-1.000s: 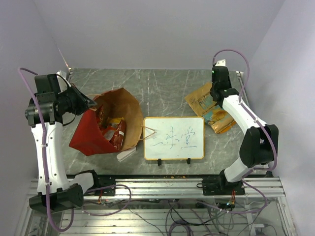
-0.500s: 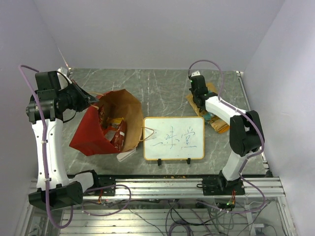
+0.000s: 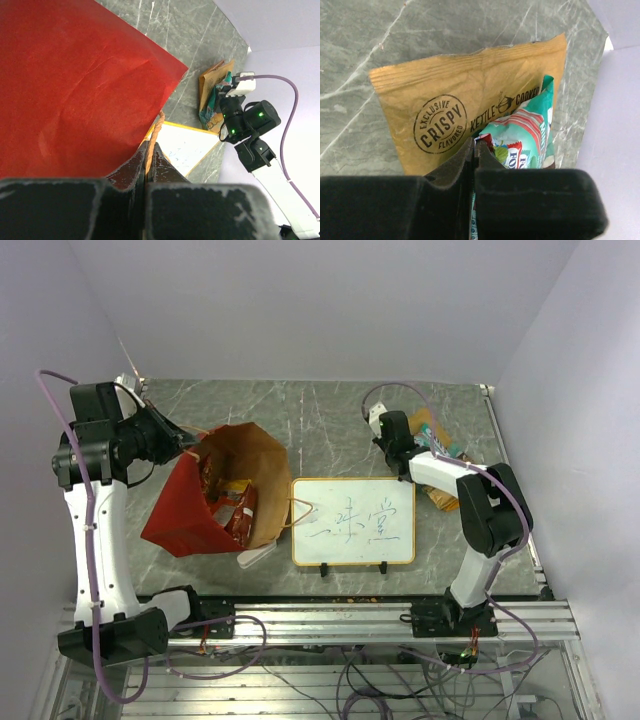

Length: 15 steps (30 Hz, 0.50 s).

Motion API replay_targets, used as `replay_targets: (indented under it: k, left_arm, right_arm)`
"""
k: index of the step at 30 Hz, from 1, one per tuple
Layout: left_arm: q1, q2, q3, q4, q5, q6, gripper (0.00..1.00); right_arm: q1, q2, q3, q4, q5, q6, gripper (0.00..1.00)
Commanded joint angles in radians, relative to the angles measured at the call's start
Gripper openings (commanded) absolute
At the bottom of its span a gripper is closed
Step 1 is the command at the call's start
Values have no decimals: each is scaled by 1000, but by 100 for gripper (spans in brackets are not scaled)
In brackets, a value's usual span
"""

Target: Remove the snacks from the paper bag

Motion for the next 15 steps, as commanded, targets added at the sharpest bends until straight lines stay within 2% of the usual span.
replay_targets:
  k: [1,5,9,10,13,15]
  left_arm:
    - [-8,-3,11,21,8,13,7]
    - [-7,-16,-39,30,48,1,7]
    - [-15,-53,-75,14,10,27,7]
    - [-15,-62,-84,4,1,32,7]
    - [-16,-87,-129,-6,2,37,7]
    - [-15,-100,-149,-12,20,35,7]
  right_arm:
    - [-3,23,8,98,-43,-6,0]
    - [2,34,34,93,-75,33,0]
    - [0,49,76,37,-51,90,0]
    - [1,37,91,6,-53,105,6]
    - [2,-46,92,-36,-94,156,38]
    - [3,-109,103,-80,-123,184,48]
